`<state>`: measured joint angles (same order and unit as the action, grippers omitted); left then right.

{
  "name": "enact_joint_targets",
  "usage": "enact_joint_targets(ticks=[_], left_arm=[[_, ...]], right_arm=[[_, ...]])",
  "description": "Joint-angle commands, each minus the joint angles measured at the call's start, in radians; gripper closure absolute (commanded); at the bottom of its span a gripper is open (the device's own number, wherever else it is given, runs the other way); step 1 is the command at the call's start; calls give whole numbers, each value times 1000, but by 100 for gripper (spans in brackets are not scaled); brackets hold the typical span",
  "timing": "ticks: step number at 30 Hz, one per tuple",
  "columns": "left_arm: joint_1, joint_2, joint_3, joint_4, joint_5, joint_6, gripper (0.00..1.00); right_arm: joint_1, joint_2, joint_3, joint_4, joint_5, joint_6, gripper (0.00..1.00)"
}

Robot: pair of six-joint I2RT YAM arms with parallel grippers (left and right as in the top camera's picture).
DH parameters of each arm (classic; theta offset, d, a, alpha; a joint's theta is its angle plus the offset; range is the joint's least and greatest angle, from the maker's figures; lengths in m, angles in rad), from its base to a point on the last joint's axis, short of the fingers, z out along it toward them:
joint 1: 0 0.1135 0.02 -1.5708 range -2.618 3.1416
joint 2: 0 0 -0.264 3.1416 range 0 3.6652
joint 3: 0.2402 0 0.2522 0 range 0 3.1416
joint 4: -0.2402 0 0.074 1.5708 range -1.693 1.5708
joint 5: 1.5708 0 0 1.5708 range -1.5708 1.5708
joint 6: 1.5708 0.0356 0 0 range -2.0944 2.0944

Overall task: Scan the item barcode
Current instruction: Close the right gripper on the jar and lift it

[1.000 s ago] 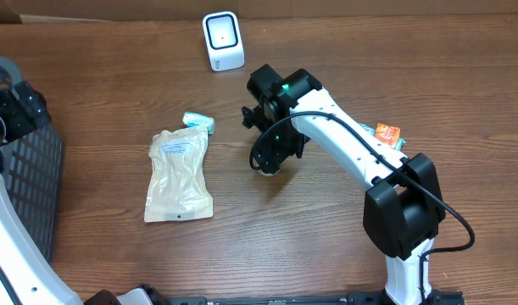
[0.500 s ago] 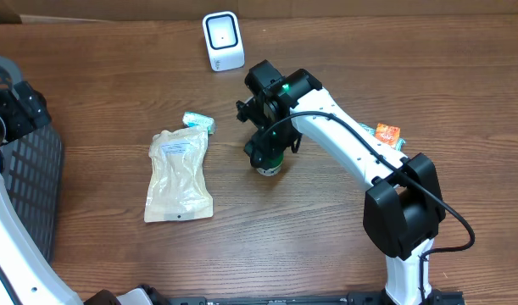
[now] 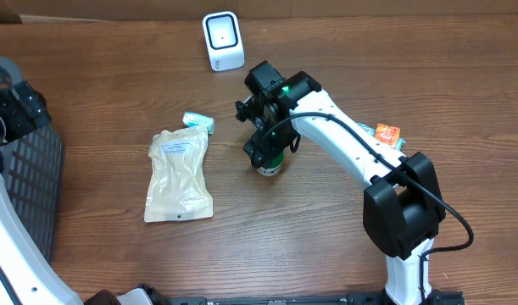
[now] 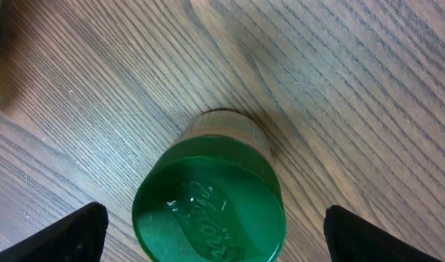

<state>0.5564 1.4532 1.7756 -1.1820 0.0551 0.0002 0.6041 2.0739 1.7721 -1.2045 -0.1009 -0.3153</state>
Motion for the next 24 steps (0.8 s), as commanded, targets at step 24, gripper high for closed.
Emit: enact_joint_targets(ticks=[24], left_arm=[[0, -7, 21, 4, -3, 12, 1]], right_arm=[[-22, 14, -77, 100, -20, -7, 20]])
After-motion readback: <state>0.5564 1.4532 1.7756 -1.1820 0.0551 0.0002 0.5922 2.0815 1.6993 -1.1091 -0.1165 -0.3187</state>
